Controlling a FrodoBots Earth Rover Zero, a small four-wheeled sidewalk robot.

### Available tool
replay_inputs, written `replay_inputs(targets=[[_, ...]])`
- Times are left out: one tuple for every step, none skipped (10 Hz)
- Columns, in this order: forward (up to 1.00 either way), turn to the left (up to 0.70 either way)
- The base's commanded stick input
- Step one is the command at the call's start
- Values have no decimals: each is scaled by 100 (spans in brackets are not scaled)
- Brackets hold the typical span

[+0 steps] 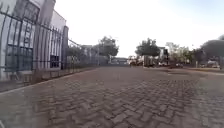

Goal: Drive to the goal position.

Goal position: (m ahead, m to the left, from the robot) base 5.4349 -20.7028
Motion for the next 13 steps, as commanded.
replay_inputs(targets=[[100,0],[100,0],[100,0],[100,0],[100,0],[100,0],[100,0],[100,0],[100,0],[100,0],[100,0],[100,0],[100,0]])
